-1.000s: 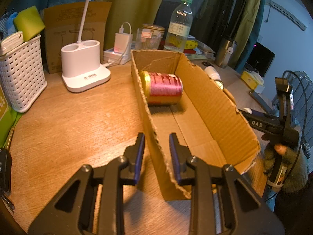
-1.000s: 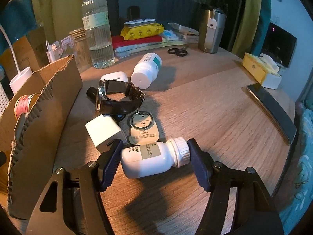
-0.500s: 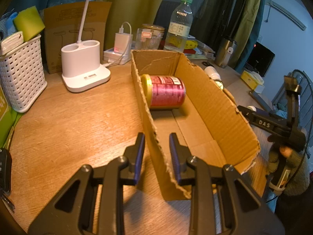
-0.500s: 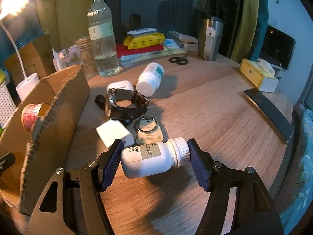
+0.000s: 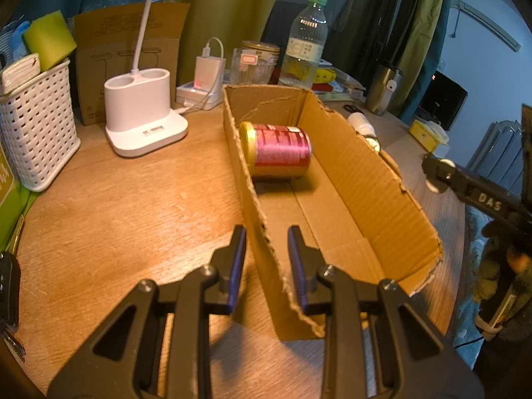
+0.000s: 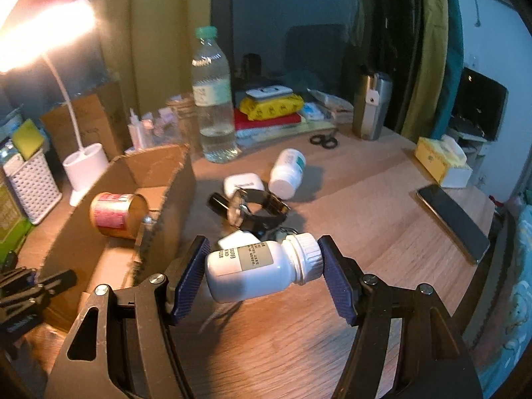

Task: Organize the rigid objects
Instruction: 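Lift the white pill bottle with the right tool over the box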

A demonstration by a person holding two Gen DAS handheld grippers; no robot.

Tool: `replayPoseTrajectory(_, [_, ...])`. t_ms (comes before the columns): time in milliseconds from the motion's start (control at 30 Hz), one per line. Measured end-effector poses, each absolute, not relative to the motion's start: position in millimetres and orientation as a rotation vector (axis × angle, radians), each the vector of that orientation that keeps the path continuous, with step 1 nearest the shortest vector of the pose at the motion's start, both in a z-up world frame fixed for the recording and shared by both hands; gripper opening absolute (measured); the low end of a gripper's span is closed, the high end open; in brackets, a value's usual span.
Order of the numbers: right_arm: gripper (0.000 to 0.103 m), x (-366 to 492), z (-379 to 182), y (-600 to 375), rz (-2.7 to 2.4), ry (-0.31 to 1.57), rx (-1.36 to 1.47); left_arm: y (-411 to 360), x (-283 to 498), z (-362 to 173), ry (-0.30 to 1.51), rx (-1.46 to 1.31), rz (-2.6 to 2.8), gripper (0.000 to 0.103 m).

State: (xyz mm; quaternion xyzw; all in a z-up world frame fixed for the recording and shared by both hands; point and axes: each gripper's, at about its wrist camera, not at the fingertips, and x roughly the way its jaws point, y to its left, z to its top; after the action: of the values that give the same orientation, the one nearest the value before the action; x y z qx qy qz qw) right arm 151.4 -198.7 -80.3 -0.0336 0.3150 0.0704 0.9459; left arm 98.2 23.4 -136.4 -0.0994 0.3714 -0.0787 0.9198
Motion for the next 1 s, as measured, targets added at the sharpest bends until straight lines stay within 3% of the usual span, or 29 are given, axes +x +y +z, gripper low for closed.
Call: replayPoseTrajectory(1000, [0.070, 104.9, -44.0, -124.1, 0.376, 0.545, -0.136, 23.1, 98.0, -136.4, 0.763, -0.204, -0.161, 0.027])
